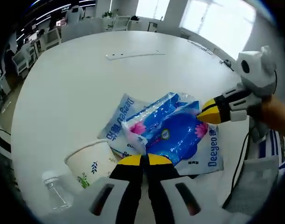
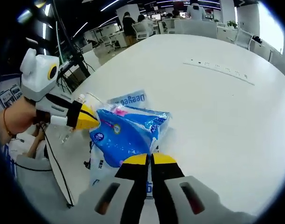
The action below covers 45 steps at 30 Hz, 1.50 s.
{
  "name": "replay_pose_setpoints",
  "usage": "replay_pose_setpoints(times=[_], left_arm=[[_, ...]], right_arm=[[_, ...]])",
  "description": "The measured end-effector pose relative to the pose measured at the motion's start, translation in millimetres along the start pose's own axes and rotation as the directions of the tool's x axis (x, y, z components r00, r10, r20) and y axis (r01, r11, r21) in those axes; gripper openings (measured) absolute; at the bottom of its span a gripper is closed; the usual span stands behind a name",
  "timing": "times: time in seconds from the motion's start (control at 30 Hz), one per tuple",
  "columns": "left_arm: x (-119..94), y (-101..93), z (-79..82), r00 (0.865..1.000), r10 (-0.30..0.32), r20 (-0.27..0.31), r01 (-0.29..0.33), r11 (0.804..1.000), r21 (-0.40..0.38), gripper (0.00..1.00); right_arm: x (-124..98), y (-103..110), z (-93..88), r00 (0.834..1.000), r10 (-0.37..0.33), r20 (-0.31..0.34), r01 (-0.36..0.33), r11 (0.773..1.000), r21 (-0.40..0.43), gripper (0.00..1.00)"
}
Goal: Arrange the tabletop items into an orderly group along one side of the table until the central work area is clear of visible clutter.
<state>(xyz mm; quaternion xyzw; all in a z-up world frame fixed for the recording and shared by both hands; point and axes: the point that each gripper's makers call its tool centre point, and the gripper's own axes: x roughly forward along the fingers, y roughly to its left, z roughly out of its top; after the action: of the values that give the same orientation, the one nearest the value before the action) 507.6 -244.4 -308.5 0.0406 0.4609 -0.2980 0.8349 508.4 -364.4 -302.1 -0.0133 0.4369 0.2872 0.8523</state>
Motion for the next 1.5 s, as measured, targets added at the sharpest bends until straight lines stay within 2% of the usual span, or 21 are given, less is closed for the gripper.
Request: replay_pose_setpoints(times=[0.23,0.47,0.8,1.1,1.5], left_arm=[[-1.2,-0.1,1.0,1.000,0.003,0.002,-0.003,1.000,0.002,0.00],[-7.1,-4.5,9.7,1.000,0.004,0.027,-0.004,1.000,-0.004,0.00],[-20.1,-22.1,43.0,0.996,-0.032,0.086,0.029,0.999,0.031,0.00],[-29.9,-45.7,72.8,0.990,-0.049,0.130,0.038,0.995,0.087,0.00],[-23.0,-85.2,111.3,0.980,-0.103,0.170,0.081,0.988,0.132,0.00]], right_arm=[[-4.3,-0.1,3.4,1.000,0.008,0.017,-0.008,1.000,0.008,0.00],[-14.4,-2.4,8.2,0.999,0.006,0.037,-0.006,1.000,0.003,0.00],[-42.7,-16.2,25.8,0.995,-0.017,0.101,0.017,1.000,-0.001,0.00],[-70.2,-27.0,31.8,0.988,-0.048,0.150,0.045,0.999,0.021,0.00],[-108.5,-63.3,35.4,0.973,-0.115,0.203,0.107,0.993,0.050,0.00]])
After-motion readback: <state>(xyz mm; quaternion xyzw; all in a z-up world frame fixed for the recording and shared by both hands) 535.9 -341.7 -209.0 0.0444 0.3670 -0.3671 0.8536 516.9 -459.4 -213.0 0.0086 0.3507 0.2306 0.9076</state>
